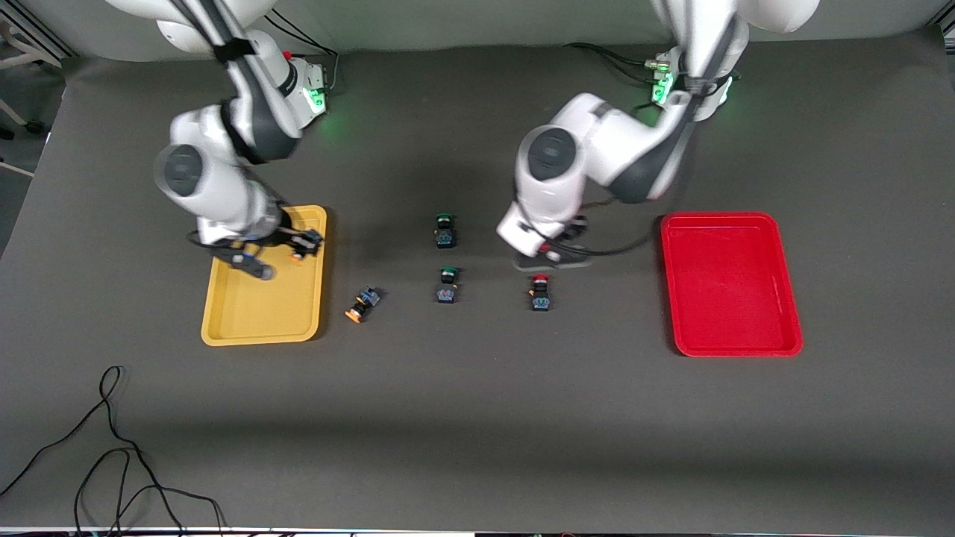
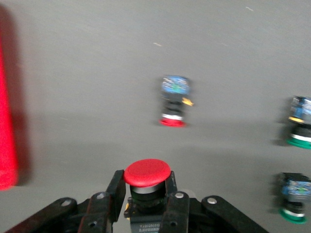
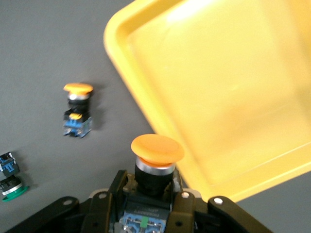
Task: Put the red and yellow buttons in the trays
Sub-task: 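Carry the orange button into the yellow tray while the left carries red to red tray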
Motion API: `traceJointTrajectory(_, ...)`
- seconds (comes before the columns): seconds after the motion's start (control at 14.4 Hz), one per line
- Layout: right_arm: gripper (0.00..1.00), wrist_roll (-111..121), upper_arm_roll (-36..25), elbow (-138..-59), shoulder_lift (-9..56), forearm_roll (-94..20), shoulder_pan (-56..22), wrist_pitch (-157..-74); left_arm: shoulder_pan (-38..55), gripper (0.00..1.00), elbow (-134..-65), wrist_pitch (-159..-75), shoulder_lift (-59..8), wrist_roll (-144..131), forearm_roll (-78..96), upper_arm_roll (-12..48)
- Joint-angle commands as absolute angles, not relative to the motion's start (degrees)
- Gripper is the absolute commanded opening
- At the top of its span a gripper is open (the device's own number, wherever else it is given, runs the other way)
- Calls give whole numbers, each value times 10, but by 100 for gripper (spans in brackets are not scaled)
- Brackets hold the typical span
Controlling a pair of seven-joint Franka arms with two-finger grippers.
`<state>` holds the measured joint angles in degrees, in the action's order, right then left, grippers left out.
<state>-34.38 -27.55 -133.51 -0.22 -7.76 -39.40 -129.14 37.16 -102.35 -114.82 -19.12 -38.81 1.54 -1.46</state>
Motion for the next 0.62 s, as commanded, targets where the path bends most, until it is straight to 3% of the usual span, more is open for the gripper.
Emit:
traceJointTrajectory(0.0, 20, -277, -335, -1353, -23, -76, -401, -1273, 277, 11, -1105, -1133, -109, -277, 34, -11)
traceJointTrajectory(0.28, 20, -207, -381, -1389, 10, -76, -400, -1325, 151, 11, -1123, -1112, -86, -160, 26, -13)
traceJointTrajectory(0.55, 20, -172, -380, -1444, 65, -83, -400, -1449, 61, 11, -1159, -1193, -116, -54, 6, -14)
